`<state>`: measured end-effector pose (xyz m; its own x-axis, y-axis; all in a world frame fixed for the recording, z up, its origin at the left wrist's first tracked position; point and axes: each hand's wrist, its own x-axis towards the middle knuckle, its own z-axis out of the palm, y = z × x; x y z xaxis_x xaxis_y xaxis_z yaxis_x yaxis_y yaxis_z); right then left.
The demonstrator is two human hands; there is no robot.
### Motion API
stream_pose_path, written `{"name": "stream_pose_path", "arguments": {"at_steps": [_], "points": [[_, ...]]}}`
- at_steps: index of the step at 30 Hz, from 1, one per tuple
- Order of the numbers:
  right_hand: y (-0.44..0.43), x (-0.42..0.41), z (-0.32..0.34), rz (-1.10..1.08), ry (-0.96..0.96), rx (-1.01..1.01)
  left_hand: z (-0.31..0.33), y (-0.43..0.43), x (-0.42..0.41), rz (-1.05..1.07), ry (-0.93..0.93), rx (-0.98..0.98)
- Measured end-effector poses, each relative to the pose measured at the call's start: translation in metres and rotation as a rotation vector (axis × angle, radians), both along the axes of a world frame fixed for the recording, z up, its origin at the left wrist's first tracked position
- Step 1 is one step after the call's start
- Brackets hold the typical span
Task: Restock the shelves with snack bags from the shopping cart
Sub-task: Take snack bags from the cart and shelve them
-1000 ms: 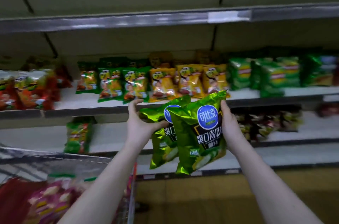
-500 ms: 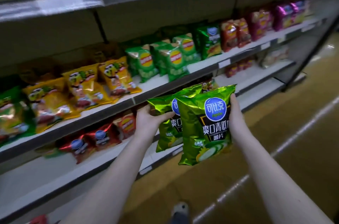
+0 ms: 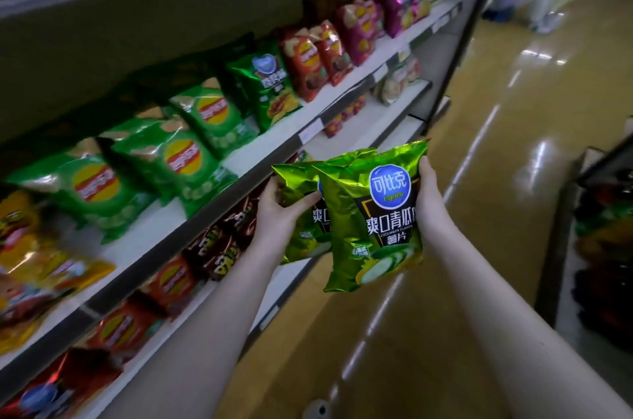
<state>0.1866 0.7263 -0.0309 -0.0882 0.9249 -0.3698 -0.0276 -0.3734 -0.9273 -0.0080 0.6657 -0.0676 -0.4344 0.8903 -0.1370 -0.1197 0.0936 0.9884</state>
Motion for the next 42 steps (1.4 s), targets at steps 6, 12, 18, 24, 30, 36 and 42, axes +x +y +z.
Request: {"name": "stream_pose_path", "arguments": {"at_steps": [6, 12, 18, 24, 30, 36, 42], "points": [[0.077, 0.044, -0.013, -0.085, -0.005, 0.002, -0.005, 0.091, 0.037, -0.093, 0.028, -0.004], [0.170, 0.093, -0.027, -0.092, 0.053, 0.005, -0.013, 0.183, 0.083, -0.041, -0.013, -0.020], [0.270, 0.132, -0.033, -0.009, 0.068, -0.035, -0.016, 0.264, 0.123, 0.101, -0.049, -0.078], [0.345, 0.138, -0.033, 0.122, 0.081, -0.033, -0.023, 0.323, 0.139, 0.197, -0.043, -0.124], [0.420, 0.125, -0.044, 0.296, 0.092, -0.038, -0.033, 0.388, 0.127, 0.279, -0.057, -0.163], [0.507, 0.114, -0.052, 0.443, 0.069, -0.096, -0.031, 0.465, 0.123, 0.353, -0.178, -0.180], [0.565, 0.112, -0.051, 0.514, 0.119, -0.084, -0.024, 0.505, 0.124, 0.353, -0.138, -0.167]]}}
